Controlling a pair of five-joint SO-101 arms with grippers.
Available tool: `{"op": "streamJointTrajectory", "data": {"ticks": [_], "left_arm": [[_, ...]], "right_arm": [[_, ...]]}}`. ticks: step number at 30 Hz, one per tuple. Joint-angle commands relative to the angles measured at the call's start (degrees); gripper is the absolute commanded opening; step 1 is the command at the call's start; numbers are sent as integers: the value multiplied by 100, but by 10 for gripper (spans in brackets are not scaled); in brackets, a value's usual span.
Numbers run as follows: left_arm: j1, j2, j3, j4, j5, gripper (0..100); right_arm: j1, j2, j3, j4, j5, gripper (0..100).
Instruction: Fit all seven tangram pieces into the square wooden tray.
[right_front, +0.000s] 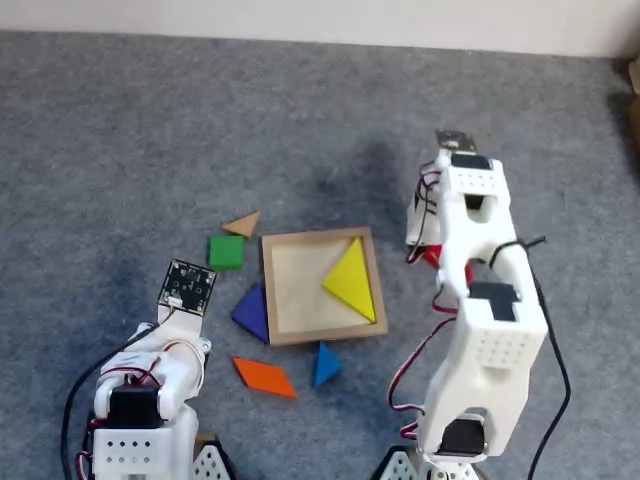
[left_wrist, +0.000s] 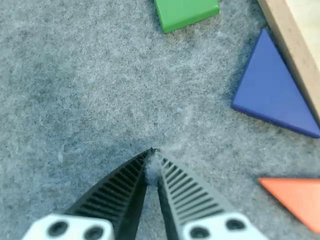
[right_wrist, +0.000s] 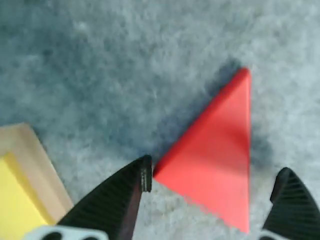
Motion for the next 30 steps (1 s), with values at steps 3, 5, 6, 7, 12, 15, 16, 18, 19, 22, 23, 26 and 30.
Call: {"op": "streamJointTrajectory", "data": {"ticks": [3,5,6,7,12,15,16,18,19,22,23,26,30], "left_arm": [[-75,-66,110,18,62,5],[-75,-66,110,18,62,5],[-75,-66,110,18,62,5],[-75,-66,110,18,62,5],[-75,-66,110,18,62,5],[-75,-66,110,18,62,5],[-75,-66,110,18,62,5],[-75,-66,110,18,62,5],[-75,-66,110,18,62,5],[-75,-66,110,18,62,5],[-75,-66,110,18,62,5],[-75,-66,110,18,62,5],[-75,-66,110,18,62,5]], "right_arm": [[-40,-22,-418,-40,62,367],[-40,-22,-391,-40,62,365],[-40,-22,-391,-40,62,365],[-31,-22,-391,-40,62,365],[-31,-31,-418,312,62,365],[-57,-40,-418,409,62,365],[-66,-40,-418,409,62,365],[-66,-40,-418,444,62,365],[-66,-40,-418,444,62,365],[-66,-40,-418,418,62,365],[-66,-40,-418,409,62,365],[-66,-22,-418,400,62,364],[-66,-13,-418,400,44,300]]}}
